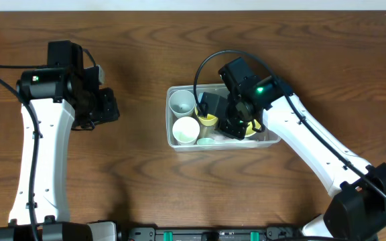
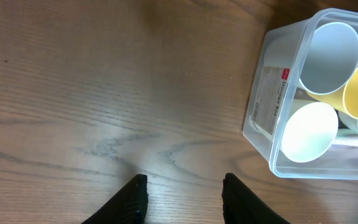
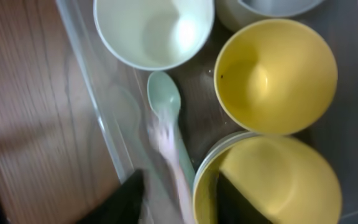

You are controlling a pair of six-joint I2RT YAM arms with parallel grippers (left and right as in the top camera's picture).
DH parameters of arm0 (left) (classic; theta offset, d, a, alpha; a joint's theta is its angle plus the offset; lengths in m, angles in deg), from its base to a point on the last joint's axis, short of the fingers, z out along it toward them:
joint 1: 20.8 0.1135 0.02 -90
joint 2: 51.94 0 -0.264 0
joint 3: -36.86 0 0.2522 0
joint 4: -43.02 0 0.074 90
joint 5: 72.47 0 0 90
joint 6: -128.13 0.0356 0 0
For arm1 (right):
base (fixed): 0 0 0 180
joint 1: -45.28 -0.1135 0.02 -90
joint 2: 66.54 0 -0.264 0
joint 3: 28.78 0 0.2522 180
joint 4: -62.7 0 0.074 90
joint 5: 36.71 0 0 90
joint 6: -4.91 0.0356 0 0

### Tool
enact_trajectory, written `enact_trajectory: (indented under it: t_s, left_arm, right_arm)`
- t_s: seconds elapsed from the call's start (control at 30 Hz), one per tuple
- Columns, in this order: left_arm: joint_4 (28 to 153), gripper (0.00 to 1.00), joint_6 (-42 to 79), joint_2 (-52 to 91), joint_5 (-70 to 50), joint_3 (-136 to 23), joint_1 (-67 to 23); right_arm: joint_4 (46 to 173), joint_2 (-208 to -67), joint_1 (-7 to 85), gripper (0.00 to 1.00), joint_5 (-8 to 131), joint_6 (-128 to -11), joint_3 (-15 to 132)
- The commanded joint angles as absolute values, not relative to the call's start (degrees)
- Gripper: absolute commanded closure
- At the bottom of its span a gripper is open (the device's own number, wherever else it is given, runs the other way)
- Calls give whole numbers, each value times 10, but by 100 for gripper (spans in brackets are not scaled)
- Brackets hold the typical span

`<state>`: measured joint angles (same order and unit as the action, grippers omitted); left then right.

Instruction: Pack container

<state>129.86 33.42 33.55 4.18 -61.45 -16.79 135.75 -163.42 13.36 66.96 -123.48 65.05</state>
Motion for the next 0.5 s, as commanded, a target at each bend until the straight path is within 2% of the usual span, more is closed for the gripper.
enact_trajectory:
  t_s: [0.0,0.1,0.27,0.37,0.47]
  left_arm:
    - [1301,60,331,329,40,-612,-169]
    - [1301,59,331,329,40,-612,-169]
    - [1300,60,331,329,40,-612,-169]
    - [1300,59,332,329,40,-612,-169]
    - [1296,55,348,329,40,-612,-169]
  right_arm:
    - [1358,-1635,132,44,677,-1240,649]
    - [1358,-1635,132,36,676,-1240,649]
    - [1334,-1635,132,38,668,-1238,649]
    - [1300,-1634,136,26,657,-1192,653]
    - [1253,-1623,152,18,592,-1071,668]
